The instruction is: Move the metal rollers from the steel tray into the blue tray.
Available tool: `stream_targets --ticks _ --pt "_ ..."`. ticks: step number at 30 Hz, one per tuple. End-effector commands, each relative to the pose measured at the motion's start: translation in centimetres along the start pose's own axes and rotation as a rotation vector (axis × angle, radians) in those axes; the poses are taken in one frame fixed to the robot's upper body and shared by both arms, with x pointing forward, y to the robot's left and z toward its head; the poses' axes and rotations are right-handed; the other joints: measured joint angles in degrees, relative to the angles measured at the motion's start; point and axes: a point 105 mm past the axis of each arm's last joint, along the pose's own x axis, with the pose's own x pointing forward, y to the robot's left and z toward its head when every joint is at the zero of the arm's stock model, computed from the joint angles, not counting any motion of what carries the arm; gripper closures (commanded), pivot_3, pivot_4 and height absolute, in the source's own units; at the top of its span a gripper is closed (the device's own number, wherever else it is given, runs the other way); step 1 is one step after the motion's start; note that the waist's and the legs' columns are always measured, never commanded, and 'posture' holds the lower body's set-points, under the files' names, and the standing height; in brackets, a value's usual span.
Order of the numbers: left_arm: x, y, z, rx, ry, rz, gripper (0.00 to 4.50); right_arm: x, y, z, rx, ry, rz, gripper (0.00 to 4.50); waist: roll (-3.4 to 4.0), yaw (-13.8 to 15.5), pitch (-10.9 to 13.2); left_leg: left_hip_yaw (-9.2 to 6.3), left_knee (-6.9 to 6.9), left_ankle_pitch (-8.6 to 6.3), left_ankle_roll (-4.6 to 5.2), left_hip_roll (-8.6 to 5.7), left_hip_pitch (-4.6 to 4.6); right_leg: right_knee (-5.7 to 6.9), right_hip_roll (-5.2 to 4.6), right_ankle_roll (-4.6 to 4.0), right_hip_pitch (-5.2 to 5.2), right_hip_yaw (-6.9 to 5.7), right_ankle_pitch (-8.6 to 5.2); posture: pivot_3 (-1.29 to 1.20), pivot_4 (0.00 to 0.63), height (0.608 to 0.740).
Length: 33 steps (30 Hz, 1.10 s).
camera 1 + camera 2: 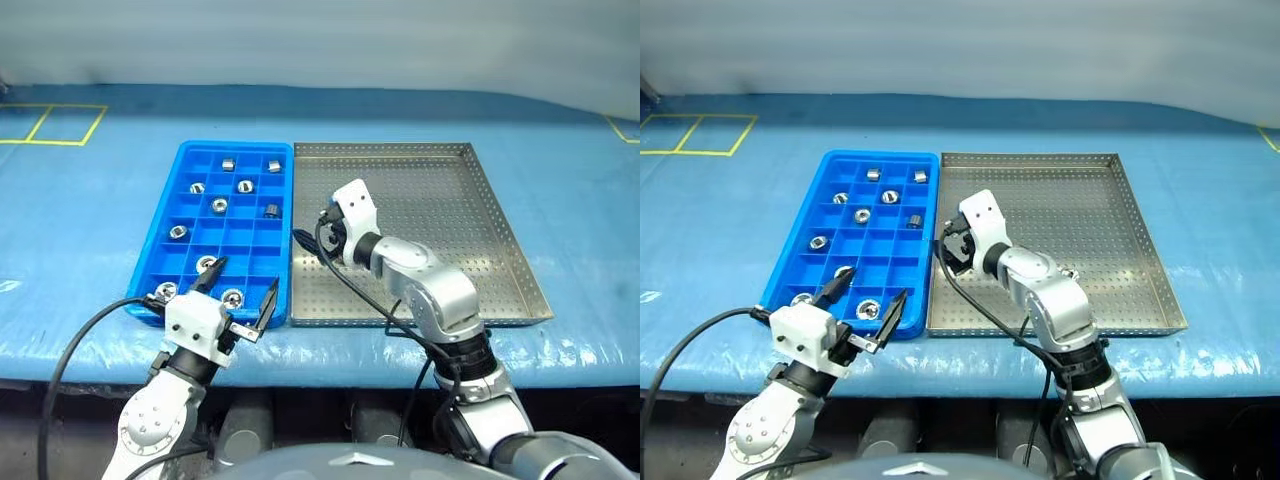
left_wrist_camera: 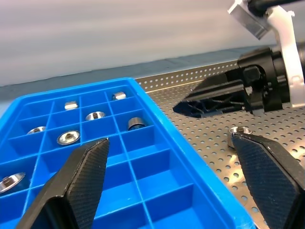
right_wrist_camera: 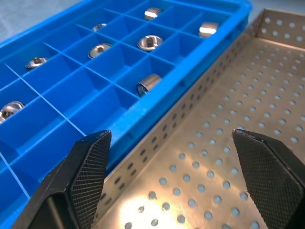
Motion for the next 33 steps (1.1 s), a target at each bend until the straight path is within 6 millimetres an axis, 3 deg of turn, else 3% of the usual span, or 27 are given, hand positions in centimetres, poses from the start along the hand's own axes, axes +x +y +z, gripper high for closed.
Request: stream_targets --ticks 1,3,10,24,30,33 --pt "0.3 -0.6 0.3 -0.018 -0.016 -0.043 0.00 -0.6 -0.2 -0.8 0.035 0.007 -0.032 0.21 0.00 -0.62 0.00 0.00 0.01 0.00 0.00 0.00 0.00 0.00 0.00 0.00 0.01 0.00 0.00 0.12 0.150 0.740" --pt "0.5 -0.8 0.2 -0.019 -0.011 -0.054 0.00 -0.6 -0.3 -2.3 0.031 0.053 -0.049 0.21 -0.01 -1.22 -0.01 0.00 0.02 0.00 0.00 0.00 0.01 0.00 -0.01 0.01 0.04 0.01 0.00 0.11 0.150 0.740" --pt "0.7 -0.9 0.2 -0.025 -0.015 -0.061 0.00 -0.3 -0.8 -4.6 0.063 0.104 -0.087 0.21 -0.02 -2.06 -0.04 -0.01 0.10 0.00 0.01 -0.01 0.10 0.05 0.00 0.05 0.16 0.02 0.03 0.12 0.150 0.740" --pt "0.7 -0.9 0.2 -0.037 -0.018 -0.032 0.00 1.4 -2.2 -4.9 0.081 0.082 -0.175 0.21 -0.07 -2.05 -0.07 -0.01 0.08 0.00 0.00 -0.01 0.66 -0.01 -0.01 0.05 0.70 0.03 0.02 0.16 0.150 0.740" --pt "0.6 -0.9 0.2 -0.040 -0.017 -0.022 0.00 1.6 -2.2 -4.7 0.085 0.073 -0.180 2.07 -0.06 -1.95 -0.07 -0.01 0.04 0.00 0.00 -0.01 0.65 -0.06 -0.02 0.05 0.71 0.03 0.01 0.17 0.150 0.740" --pt "0.5 -0.9 0.2 -0.042 -0.016 -0.012 0.00 1.7 -1.5 -3.0 0.072 0.018 -0.146 3.09 -0.06 -2.00 -0.07 -0.01 -0.03 0.00 0.00 0.00 0.65 -0.06 -0.01 0.02 0.67 0.03 0.00 0.18 0.150 0.740"
